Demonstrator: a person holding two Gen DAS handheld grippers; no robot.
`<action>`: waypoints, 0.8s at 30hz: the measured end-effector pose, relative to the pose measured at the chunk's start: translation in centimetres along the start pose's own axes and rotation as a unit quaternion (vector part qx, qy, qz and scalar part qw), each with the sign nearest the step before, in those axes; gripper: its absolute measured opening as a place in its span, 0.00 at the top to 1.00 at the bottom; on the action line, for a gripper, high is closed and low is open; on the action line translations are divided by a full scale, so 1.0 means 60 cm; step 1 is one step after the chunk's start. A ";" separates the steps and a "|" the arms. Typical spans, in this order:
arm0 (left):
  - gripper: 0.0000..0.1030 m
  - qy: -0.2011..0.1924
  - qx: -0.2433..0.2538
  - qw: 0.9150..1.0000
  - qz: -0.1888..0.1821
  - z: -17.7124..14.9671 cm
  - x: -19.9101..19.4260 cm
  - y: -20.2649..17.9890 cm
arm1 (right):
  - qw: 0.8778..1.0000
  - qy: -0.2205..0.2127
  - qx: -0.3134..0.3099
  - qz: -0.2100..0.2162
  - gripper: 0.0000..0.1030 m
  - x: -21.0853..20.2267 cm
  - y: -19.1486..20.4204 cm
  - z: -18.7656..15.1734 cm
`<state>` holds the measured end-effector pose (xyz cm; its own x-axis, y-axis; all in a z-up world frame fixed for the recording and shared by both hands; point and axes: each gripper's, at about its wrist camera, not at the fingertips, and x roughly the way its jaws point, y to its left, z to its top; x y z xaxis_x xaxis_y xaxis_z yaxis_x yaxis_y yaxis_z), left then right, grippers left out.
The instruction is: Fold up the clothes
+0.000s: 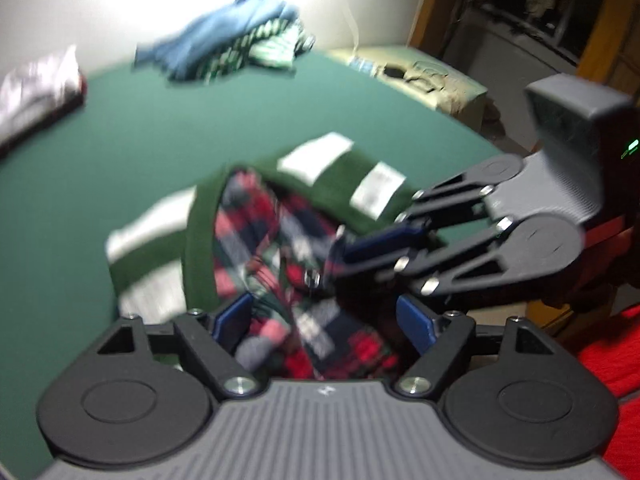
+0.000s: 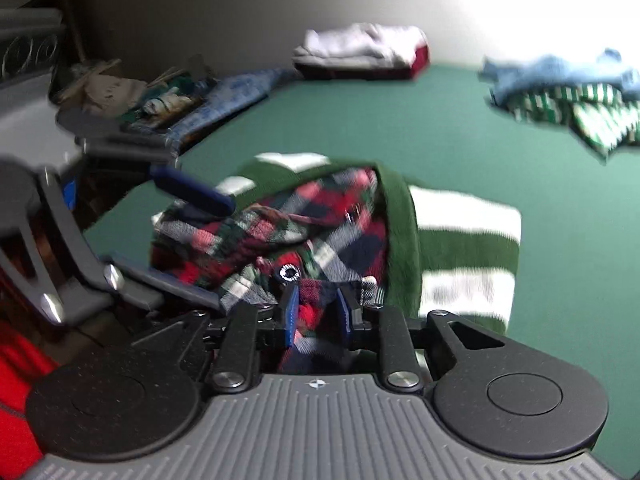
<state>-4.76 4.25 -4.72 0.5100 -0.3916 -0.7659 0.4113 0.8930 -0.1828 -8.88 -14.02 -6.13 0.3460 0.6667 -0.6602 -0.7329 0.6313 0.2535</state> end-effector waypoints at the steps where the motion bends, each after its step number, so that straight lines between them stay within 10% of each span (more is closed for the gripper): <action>1: 0.18 -0.003 0.004 1.000 -0.004 -0.004 0.001 -0.004 | 1.000 0.001 0.007 0.003 0.76 0.000 -0.002 -0.001; 15: 0.11 -0.039 -0.005 0.999 0.005 -0.012 -0.070 0.010 | 0.994 -0.017 0.017 -0.106 0.74 -0.067 -0.036 0.021; 24: 0.09 -0.024 -0.162 0.986 0.010 -0.056 -0.070 0.122 | 0.977 0.019 0.194 -0.089 0.63 -0.073 -0.109 -0.020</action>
<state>-6.43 13.17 -4.92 0.5541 -0.3763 -0.7425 0.1411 0.9215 -0.3617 -6.29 -21.57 -5.74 0.4203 0.5222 -0.7421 -0.3839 0.8434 0.3760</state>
